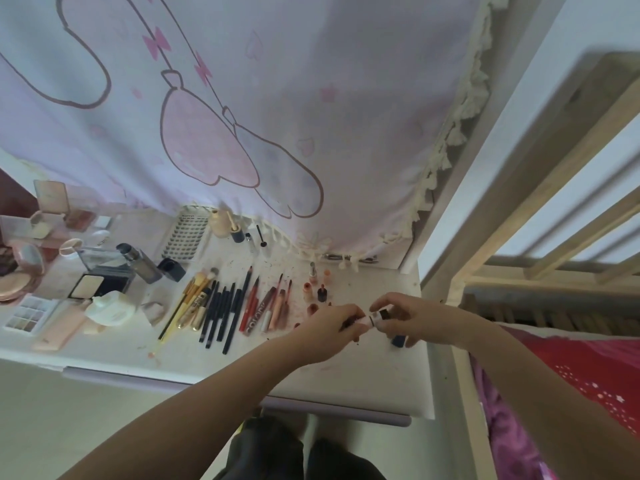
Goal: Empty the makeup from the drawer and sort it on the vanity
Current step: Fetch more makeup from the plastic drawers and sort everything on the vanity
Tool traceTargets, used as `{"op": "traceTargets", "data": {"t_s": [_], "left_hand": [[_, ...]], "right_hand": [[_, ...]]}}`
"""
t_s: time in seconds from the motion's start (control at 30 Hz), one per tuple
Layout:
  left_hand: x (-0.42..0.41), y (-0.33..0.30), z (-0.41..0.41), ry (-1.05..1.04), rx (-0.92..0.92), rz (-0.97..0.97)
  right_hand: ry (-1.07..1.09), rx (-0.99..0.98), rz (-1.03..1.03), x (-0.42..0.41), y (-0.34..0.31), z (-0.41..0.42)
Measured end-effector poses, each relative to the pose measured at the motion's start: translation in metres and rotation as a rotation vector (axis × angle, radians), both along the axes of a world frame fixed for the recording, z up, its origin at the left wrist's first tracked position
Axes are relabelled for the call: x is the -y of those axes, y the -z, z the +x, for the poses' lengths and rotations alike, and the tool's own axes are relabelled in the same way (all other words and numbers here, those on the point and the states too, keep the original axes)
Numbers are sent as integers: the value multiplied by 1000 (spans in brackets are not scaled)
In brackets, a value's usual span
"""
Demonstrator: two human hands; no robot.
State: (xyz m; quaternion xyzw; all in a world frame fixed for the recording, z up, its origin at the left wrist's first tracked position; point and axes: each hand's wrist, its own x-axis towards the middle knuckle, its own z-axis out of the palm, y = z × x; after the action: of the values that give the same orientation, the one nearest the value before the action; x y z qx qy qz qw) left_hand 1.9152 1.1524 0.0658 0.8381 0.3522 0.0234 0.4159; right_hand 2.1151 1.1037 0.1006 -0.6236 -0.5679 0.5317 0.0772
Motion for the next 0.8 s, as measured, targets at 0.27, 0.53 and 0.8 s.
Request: {"op": "traceTargets", "data": {"t_s": [0.27,0.53,0.8], "left_hand": [[0,-4,3,175,-104,-336],[-7,-10,4,56,112,-1373],[-13,-6,9,36,147,-1354]], "right_hand": [[-149,93,17,17,3,1],[-134,-114,35,22,-8,20],[-42,-96,-189,7,-13,16]]}}
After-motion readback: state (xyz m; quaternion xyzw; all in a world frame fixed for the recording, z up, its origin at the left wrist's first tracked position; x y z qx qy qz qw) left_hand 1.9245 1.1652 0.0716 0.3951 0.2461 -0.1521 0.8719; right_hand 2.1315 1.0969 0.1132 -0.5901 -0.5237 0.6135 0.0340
